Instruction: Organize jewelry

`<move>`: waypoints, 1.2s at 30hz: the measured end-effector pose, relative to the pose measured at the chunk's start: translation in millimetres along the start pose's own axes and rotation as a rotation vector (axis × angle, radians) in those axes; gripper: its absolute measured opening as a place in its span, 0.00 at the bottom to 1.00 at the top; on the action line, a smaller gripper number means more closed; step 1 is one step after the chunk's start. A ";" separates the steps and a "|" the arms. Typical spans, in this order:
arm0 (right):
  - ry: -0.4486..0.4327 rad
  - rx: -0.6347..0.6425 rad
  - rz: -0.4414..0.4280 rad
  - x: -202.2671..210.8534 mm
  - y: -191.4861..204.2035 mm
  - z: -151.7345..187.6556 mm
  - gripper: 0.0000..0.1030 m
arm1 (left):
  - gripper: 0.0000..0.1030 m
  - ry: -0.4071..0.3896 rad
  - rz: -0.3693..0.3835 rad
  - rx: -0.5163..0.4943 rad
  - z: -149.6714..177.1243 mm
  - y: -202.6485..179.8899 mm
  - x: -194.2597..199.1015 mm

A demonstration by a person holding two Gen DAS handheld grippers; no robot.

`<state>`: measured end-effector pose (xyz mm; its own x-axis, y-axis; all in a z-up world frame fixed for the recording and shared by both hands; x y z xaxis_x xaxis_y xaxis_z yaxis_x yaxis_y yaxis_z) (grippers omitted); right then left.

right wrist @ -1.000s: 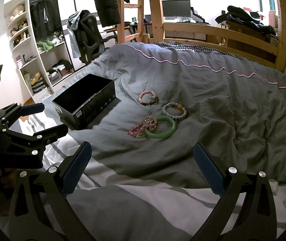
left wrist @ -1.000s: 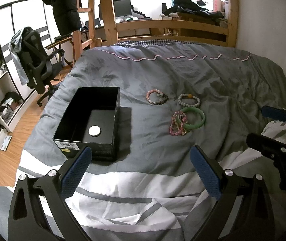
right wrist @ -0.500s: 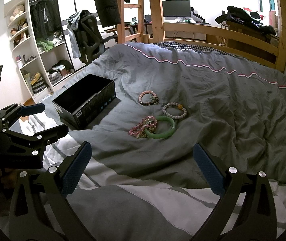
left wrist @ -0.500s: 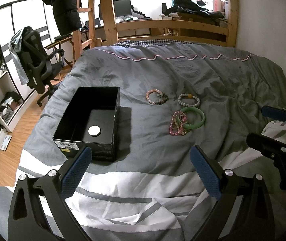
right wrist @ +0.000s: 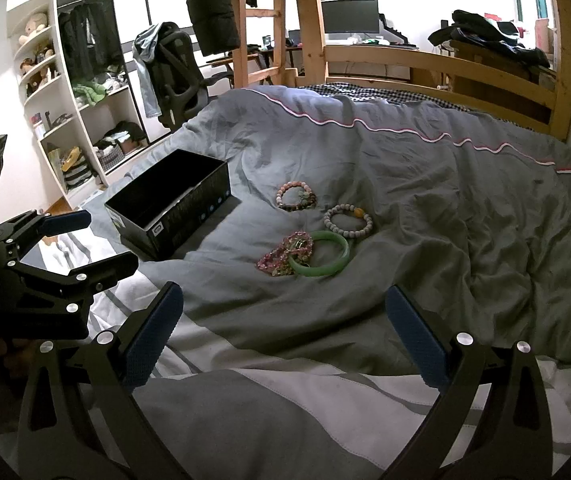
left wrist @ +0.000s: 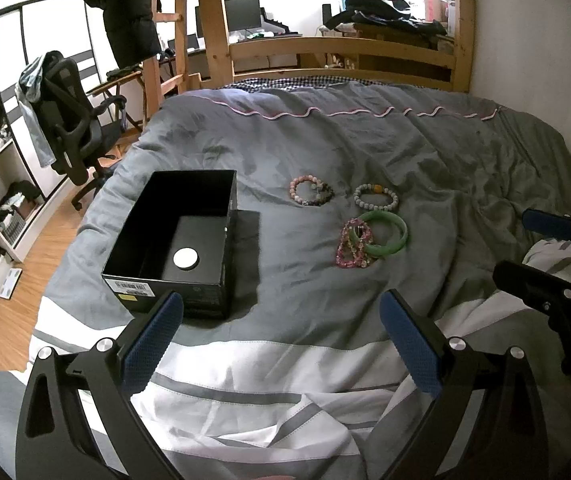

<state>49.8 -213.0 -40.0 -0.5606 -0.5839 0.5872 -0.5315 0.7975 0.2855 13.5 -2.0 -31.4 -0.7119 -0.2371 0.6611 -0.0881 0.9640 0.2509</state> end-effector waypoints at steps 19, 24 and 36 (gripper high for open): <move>0.061 -0.087 -0.042 -47.0 -39.7 -30.7 0.97 | 0.94 0.059 0.101 -0.002 -3.3 -23.3 -19.8; 0.148 -0.070 -0.044 -91.4 -53.5 -43.7 0.85 | 0.90 0.077 0.127 -0.040 -10.4 -50.3 -37.3; 0.407 -0.180 -0.095 -181.3 -96.2 -25.8 0.83 | 0.63 0.204 0.176 -0.065 -25.2 -94.2 -114.2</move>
Point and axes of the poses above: each gripper's, at about its wrist camera, not at the fingertips, and x roughly against the way its jaws point, y to its left, z to its underside, the point moved 2 cm from there along -x, roughly the way its jaws point, and after that the axes turned 13 degrees about -z, right-handed, at the moved point
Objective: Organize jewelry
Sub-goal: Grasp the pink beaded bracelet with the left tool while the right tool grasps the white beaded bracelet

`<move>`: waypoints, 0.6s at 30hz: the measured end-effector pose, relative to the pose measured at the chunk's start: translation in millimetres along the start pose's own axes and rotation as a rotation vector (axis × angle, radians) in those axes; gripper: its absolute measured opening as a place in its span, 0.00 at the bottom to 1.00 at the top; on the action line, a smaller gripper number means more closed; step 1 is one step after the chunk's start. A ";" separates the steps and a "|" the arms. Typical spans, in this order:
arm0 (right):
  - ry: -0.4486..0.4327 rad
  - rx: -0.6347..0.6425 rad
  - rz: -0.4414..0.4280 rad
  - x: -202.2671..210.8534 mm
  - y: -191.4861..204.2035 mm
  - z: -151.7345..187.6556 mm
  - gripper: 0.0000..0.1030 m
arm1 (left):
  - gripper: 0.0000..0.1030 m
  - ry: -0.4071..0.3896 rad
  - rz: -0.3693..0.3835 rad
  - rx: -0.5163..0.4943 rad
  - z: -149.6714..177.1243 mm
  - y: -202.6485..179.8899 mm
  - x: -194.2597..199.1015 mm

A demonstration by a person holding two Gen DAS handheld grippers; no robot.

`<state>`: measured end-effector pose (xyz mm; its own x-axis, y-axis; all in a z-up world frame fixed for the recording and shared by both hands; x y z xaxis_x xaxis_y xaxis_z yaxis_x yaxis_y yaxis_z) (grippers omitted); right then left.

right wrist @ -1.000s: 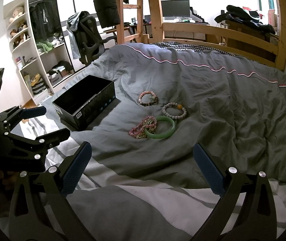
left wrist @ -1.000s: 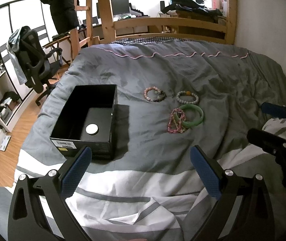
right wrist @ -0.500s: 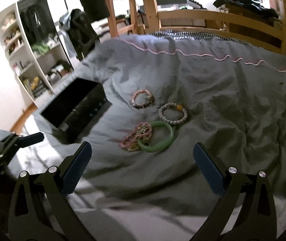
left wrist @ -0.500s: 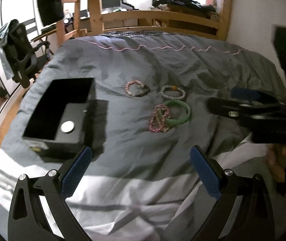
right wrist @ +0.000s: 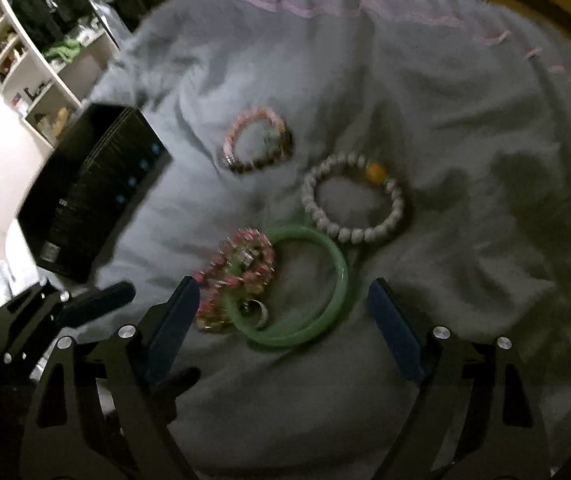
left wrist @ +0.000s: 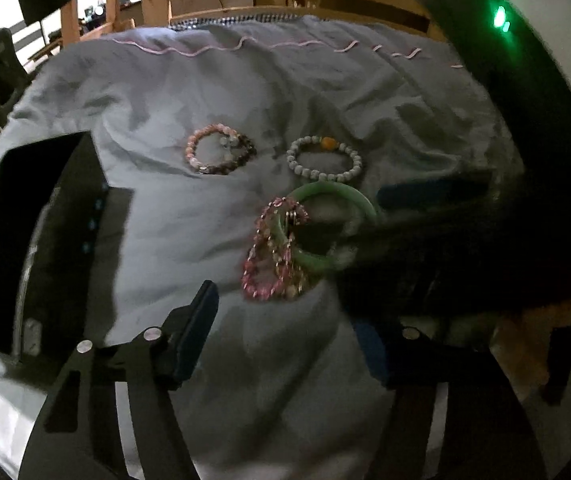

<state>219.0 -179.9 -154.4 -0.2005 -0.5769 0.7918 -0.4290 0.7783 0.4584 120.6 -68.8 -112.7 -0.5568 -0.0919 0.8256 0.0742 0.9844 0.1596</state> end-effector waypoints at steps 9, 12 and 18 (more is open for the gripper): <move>-0.051 -0.030 -0.057 -6.1 -10.3 0.4 0.70 | 0.38 0.037 0.046 0.010 -2.0 2.2 -24.7; -0.068 -0.005 -0.044 -2.3 -6.9 -2.3 0.70 | 0.28 0.047 0.073 0.035 -2.6 5.8 -25.7; -0.159 0.015 -0.039 22.8 0.0 -8.9 0.69 | 0.11 0.024 0.061 0.090 -5.9 17.0 -23.2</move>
Point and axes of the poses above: each gripper's, at about its wrist camera, not at the fingertips, and x roughly against the way its jaws point, y to its left, z to its underside, the point moved 2 cm from there along -x, roughly the way its jaws point, and after that the axes turned 13 degrees about -z, right-handed, at the moved point
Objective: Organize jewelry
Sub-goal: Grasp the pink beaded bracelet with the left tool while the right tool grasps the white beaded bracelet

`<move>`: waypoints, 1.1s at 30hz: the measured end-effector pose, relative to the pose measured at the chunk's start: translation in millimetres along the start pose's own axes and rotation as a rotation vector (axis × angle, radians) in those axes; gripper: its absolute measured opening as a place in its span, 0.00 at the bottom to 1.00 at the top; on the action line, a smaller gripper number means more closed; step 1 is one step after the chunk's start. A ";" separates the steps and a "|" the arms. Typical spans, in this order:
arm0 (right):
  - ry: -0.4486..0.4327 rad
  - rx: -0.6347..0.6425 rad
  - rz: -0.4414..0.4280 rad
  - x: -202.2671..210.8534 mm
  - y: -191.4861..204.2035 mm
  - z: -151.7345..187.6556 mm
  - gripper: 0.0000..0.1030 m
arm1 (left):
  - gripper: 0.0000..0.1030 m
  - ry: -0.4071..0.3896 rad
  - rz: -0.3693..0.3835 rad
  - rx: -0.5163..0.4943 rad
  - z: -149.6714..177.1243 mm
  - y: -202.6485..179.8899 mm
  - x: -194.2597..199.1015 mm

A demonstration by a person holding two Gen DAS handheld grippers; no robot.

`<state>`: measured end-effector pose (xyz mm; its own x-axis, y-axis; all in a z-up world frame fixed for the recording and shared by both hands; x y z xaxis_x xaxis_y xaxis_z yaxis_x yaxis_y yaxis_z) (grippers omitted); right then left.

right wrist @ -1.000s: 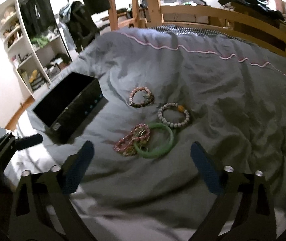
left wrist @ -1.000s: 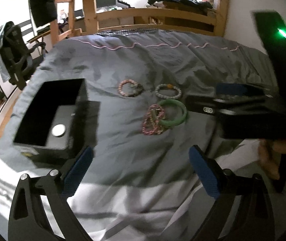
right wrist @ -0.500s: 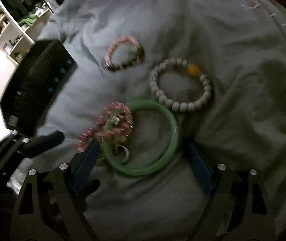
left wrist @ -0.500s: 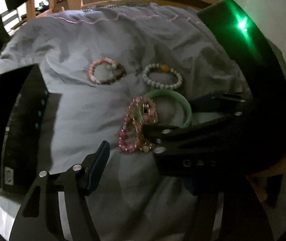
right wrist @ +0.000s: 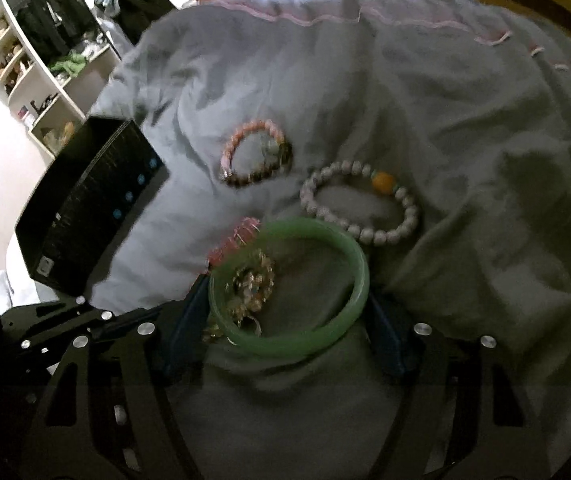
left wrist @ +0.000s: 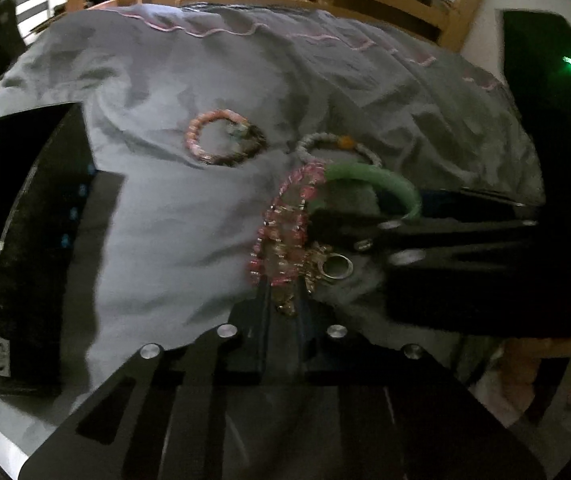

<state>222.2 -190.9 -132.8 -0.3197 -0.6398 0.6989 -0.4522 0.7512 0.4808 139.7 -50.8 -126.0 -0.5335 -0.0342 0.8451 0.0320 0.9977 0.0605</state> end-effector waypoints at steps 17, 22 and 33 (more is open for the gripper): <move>-0.095 -0.200 0.038 20.9 -39.2 -4.2 0.82 | 0.65 0.055 0.028 0.115 -6.6 12.5 -10.4; -0.159 -0.281 -0.041 19.6 -58.9 -4.7 0.78 | 0.19 0.064 0.051 0.107 -11.4 7.1 -16.5; -0.074 -0.064 -0.025 -8.4 -31.8 -16.0 0.56 | 0.07 -0.007 0.064 0.153 -9.7 17.2 -0.3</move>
Point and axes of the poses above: each gripper's, at about its wrist camera, not at the fingertips, and x roughly against the way its jaws point, y to its left, z to its underside, the point moved 2 cm from there along -x, roughly the way its jaws point, and after that the axes turned 13 degrees about -z, right-handed, at the moved point
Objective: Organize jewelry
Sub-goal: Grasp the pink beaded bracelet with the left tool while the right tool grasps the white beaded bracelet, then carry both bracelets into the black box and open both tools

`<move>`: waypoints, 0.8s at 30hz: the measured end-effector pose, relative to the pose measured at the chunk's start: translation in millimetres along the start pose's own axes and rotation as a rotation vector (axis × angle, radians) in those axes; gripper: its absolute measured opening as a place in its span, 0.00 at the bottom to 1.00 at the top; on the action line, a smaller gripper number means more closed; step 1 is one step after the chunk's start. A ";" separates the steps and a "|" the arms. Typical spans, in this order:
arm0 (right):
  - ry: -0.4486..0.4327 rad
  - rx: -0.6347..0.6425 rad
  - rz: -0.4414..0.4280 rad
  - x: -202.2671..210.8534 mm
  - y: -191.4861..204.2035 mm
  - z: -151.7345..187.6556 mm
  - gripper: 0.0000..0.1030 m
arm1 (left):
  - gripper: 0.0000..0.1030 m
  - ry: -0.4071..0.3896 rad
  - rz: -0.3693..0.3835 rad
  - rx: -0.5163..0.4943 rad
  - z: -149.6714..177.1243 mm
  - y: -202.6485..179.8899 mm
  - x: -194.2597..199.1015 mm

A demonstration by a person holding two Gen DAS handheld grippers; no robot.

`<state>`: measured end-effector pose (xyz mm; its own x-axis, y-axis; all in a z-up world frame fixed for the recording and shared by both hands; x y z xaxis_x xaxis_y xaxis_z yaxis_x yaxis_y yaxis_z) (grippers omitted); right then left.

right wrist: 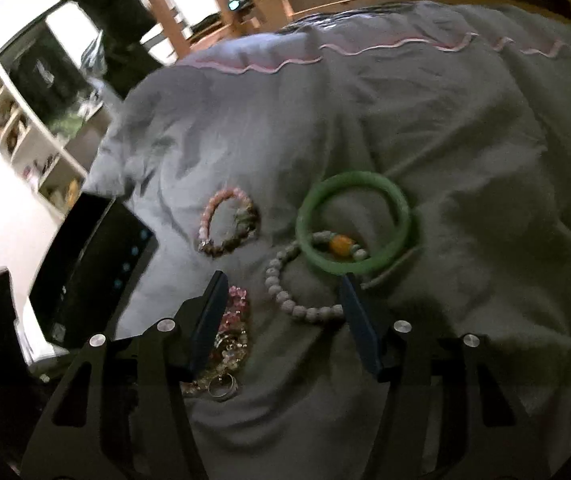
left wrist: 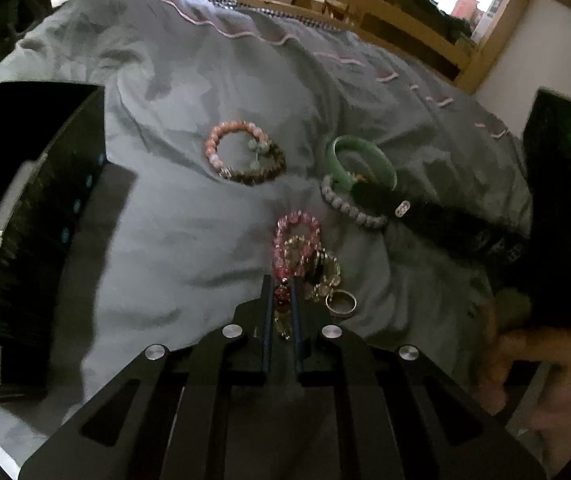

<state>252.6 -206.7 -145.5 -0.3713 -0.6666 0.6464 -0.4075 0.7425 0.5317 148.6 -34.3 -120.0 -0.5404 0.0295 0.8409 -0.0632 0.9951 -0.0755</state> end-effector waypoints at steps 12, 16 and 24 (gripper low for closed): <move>-0.007 0.061 0.086 -4.4 -2.5 -6.6 0.09 | 0.07 -0.066 -0.004 0.012 -7.2 0.0 22.1; -0.104 0.073 0.011 20.2 9.1 -17.8 0.09 | 0.07 -0.086 -0.005 0.031 -8.1 5.2 31.5; -0.244 0.048 -0.169 65.0 30.9 -36.3 0.09 | 0.07 -0.157 -0.009 0.063 -18.5 14.7 62.5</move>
<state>246.2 -224.7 -67.2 -0.4822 -0.7808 0.3973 -0.5176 0.6198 0.5898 129.4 -16.0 -58.7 -0.6636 0.0012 0.7481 -0.1180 0.9873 -0.1062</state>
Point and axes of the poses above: each gripper's, at about its wrist camera, not at the fingertips, and x roughly against the way its jaws point, y to its left, z to its underside, the point moved 2 cm from there along -x, roughly the way its jaws point, and after that the axes turned 13 degrees about -z, right-handed, at the moved point
